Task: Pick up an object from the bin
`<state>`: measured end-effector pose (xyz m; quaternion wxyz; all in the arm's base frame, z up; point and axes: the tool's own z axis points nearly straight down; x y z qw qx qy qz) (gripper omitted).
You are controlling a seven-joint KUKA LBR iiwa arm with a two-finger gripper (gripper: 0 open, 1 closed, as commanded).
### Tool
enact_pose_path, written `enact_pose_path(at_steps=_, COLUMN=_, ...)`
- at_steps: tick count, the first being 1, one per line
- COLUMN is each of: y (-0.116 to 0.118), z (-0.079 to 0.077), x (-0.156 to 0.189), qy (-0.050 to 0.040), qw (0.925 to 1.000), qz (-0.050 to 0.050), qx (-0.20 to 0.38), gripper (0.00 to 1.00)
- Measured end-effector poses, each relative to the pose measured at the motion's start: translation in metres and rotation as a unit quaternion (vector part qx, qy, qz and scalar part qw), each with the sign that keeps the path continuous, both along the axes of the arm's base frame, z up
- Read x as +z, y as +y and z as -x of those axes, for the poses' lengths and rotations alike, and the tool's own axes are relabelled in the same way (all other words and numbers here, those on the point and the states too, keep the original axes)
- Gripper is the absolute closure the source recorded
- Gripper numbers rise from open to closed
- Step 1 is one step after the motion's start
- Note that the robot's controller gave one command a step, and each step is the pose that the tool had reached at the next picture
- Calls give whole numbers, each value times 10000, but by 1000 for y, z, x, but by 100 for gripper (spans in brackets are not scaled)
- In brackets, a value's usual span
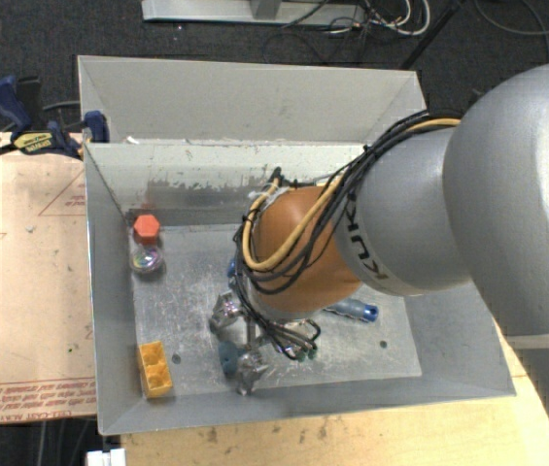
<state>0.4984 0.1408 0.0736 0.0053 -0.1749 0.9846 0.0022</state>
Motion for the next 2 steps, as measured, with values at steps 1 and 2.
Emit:
enact_pose_path(at_steps=1, y=0, z=0, x=1, qy=0, qw=10000, qz=2, qx=2, gripper=100)
enact_pose_path(at_steps=2, y=-52, z=-46, x=150, qy=-10, qw=9899, qz=37, qx=1420, gripper=100)
